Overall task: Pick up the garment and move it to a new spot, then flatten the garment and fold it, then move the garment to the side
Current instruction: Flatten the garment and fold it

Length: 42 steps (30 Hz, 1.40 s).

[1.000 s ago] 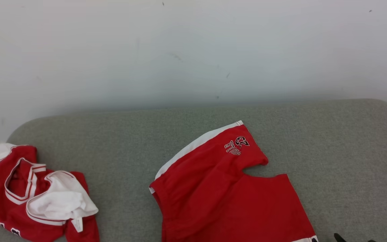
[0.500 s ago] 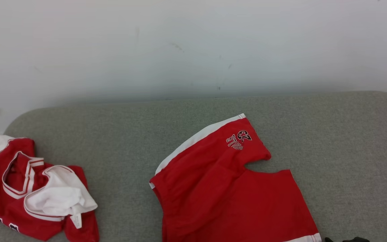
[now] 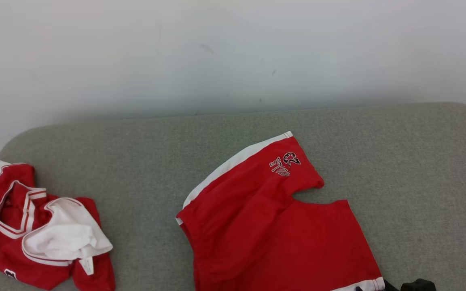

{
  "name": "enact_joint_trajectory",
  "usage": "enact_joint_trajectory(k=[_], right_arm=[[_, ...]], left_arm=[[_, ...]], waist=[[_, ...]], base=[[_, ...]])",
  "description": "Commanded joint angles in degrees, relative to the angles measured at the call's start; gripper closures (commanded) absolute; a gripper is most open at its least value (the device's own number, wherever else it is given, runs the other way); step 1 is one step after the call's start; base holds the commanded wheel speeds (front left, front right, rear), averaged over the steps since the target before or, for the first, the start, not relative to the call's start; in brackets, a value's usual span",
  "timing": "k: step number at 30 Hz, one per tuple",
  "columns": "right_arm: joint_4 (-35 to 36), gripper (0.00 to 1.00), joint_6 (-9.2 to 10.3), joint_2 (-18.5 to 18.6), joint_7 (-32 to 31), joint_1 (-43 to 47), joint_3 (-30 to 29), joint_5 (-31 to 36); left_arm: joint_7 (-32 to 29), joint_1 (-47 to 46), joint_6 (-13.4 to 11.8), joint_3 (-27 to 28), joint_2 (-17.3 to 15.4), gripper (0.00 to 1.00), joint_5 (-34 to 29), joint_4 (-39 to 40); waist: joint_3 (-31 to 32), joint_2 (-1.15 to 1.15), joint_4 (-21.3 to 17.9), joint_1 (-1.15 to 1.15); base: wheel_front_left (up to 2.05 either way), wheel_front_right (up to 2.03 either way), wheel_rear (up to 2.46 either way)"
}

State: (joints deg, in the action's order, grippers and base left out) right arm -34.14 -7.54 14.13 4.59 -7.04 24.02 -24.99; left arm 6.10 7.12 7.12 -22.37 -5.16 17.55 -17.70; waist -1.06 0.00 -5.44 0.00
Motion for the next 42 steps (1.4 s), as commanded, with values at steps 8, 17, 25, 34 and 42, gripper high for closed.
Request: enact_joint_trajectory(k=[8,17,25,34,42], right_arm=[[-1.84,0.00,0.11,-0.28,-0.06,-2.25,3.22,-2.25],[-3.78,0.00,0.11,0.22,0.16,-3.38,4.98,-3.86],[-4.90,0.22,0.11,0.33,-0.87,-4.46,7.41,-5.29],[-5.85,1.00,0.11,0.28,-0.51,-6.00,10.07,-7.51],[1.26,1.00,0.11,2.67,1.73,-5.14,8.99,-15.83]], left_arm=[[0.70,-1.80,0.36,-1.79,-0.82,0.00,1.13,-0.60],[0.96,-3.24,0.40,-3.94,-1.22,0.00,2.49,-1.66],[1.08,-4.94,0.43,-5.87,-1.52,0.07,3.31,-3.31],[1.76,-8.79,0.39,-8.57,-1.75,1.00,4.50,-6.99],[0.47,-7.53,0.40,-7.82,-2.73,1.00,10.83,-3.52]], waist=[[-1.09,0.00,-0.28,0.00],[-1.44,0.00,-0.30,0.00],[-2.15,0.00,-0.40,0.00],[-2.07,0.00,-0.82,0.00],[0.26,0.00,-1.33,0.00]], base=[[0.00,0.00,0.00],[0.00,0.00,0.00],[0.00,0.00,0.00],[0.00,0.00,0.00],[0.00,0.00,0.00]])
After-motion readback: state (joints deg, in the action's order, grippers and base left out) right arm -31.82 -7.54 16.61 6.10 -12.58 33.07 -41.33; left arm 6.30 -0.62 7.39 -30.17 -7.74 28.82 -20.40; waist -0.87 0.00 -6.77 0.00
